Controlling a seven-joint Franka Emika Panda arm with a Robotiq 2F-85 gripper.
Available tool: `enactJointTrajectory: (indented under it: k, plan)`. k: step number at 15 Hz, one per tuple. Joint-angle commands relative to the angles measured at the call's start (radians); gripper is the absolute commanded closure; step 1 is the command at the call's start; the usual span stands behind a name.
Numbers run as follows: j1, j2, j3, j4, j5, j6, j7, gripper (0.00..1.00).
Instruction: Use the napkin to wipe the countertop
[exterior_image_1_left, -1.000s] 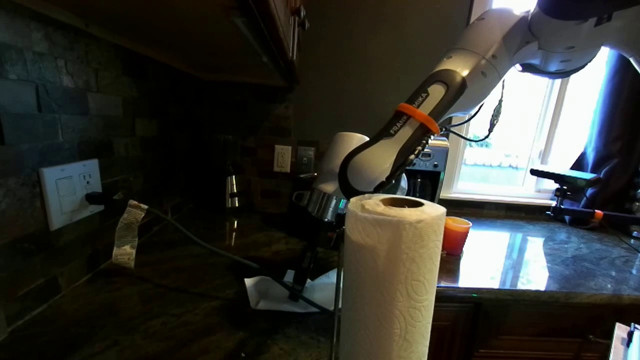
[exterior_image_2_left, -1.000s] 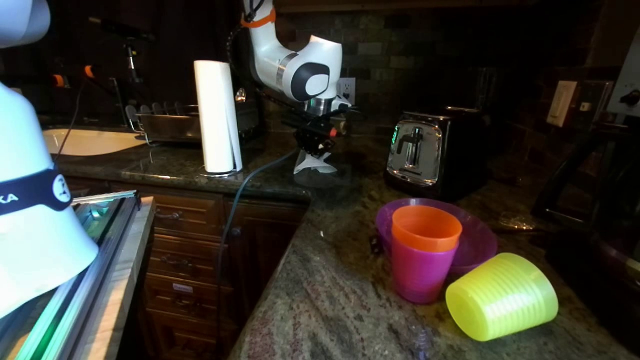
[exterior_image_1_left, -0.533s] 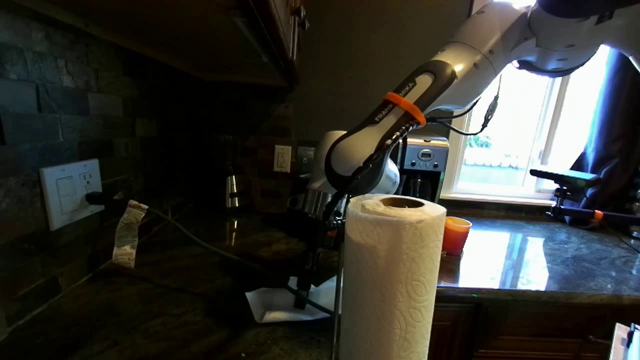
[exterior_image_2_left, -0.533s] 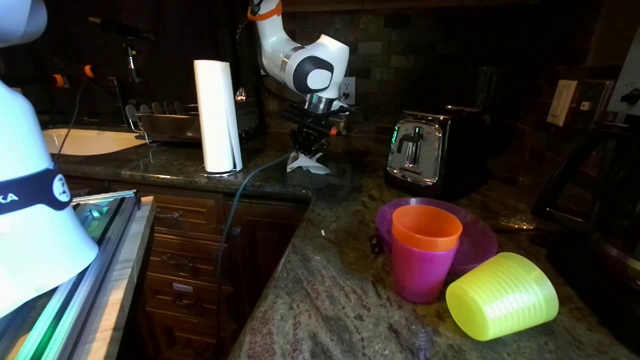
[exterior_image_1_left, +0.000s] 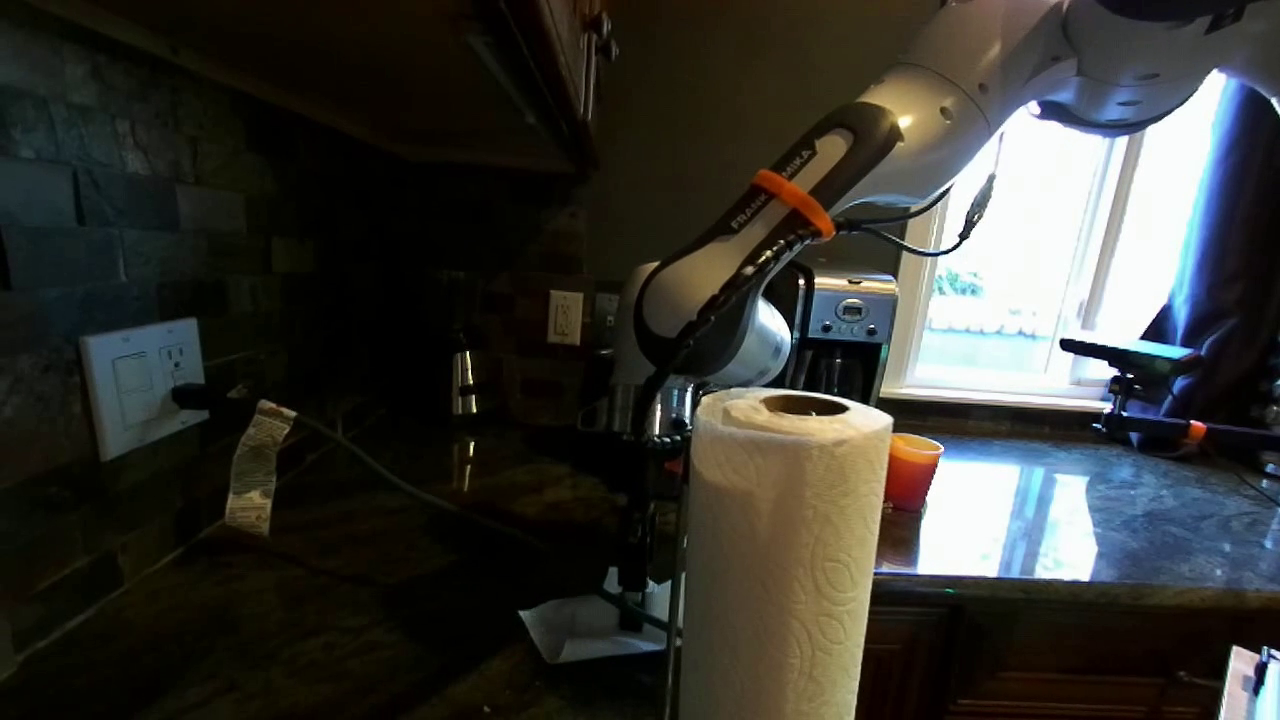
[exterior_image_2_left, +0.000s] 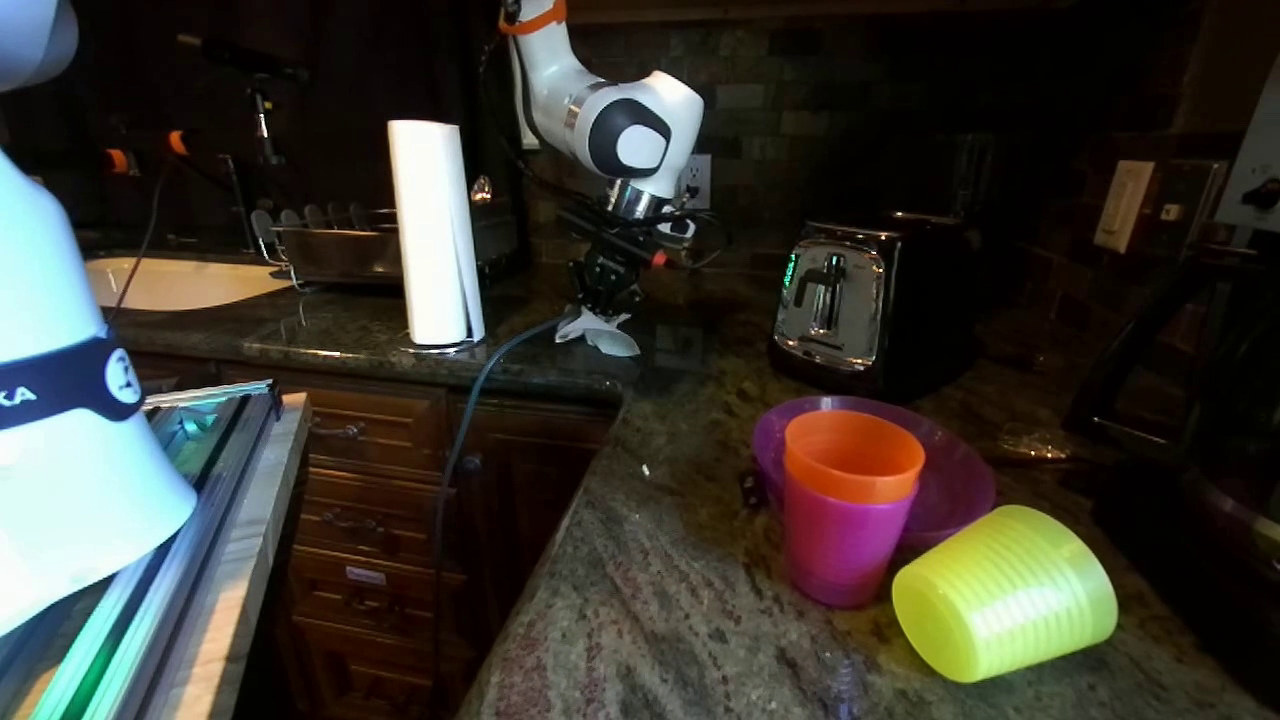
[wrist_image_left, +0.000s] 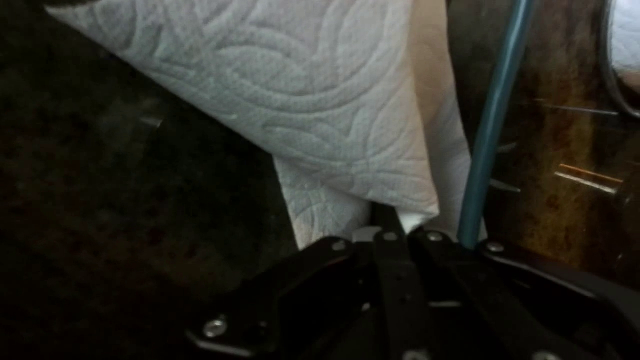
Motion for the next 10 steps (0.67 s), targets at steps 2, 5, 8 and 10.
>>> enactJointTrajectory:
  k: [2,5,8,10]
  plan:
    - [0.042,-0.038,-0.076,-0.074,0.066,0.031,-0.027,0.99]
    - [-0.006,-0.134,-0.054,-0.172,0.176,0.126,-0.047,0.99]
    - [-0.075,-0.210,0.002,-0.275,0.331,0.255,-0.119,0.99]
    - [-0.130,-0.255,0.061,-0.326,0.462,0.351,-0.197,0.99]
